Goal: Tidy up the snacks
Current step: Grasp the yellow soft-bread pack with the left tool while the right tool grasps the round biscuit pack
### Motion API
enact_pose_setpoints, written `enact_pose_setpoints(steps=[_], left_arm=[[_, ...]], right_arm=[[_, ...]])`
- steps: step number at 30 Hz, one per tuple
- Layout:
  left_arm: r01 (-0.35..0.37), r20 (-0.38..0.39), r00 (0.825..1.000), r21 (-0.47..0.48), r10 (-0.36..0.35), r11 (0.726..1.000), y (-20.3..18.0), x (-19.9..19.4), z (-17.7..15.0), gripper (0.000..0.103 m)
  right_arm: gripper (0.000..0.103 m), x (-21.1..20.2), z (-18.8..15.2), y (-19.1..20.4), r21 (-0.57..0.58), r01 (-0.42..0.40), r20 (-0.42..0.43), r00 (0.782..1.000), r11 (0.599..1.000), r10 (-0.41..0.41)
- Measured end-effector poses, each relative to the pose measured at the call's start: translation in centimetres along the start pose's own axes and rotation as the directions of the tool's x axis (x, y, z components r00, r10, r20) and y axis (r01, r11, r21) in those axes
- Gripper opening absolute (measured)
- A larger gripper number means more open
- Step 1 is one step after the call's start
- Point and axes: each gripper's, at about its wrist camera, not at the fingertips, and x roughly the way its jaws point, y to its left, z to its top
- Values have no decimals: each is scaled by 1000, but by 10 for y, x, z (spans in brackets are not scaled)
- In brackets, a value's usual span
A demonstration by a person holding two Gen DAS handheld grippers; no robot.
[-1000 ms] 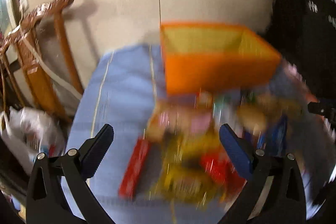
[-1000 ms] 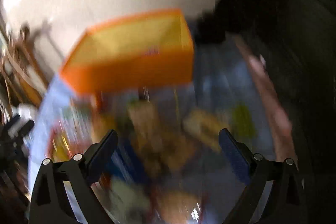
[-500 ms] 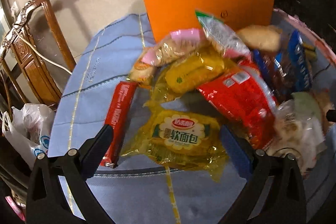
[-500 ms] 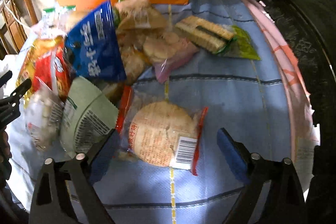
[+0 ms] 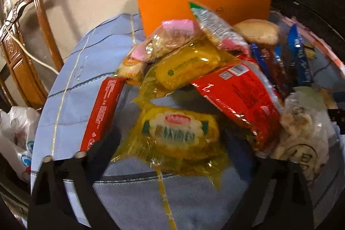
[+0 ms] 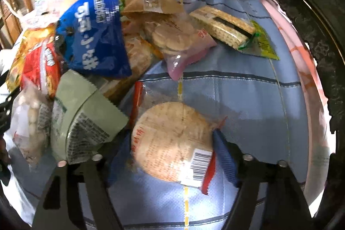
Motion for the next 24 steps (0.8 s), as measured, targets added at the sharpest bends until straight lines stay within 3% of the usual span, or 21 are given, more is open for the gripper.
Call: enact_pose_setpoints(steps=[2,8,12,15,17,18,19,24], left_arm=[[13,8,1000,15,-13,1000,-2,-5,0,70],[36,-2,999,-28,-36,999,4,-14,-8,69],[-29,-12,1000,12,29,1000,3,-5,-4,94],[-45,-34,998,37,46,998,-1,8,3,99],[-14,-43,999,33,15,999,-2,10,4,94],[14,-43,999,30,-13,999,-3,9,4,78],[25,-37,999,35,-24,999,-5,6,3,72],[64,-27,998,-5,-64,998,2,-6,-3,68]], right_arm=[[72,-2,-3,-3,10,-14,1,1000,1000,14],[72,-6,-5,-19,33,-30,20,999,999,29],[73,-1,-10,-16,15,-21,0,1000,1000,21],[73,-2,-11,-9,-1,-15,-1,1000,1000,15],[72,-4,-13,-5,-11,-18,-2,1000,1000,18],[72,-5,-14,-3,-17,-22,-1,1000,1000,22],[72,-7,-14,-2,-17,-25,1,1000,1000,25],[72,-25,-17,-1,6,-45,36,998,999,45]])
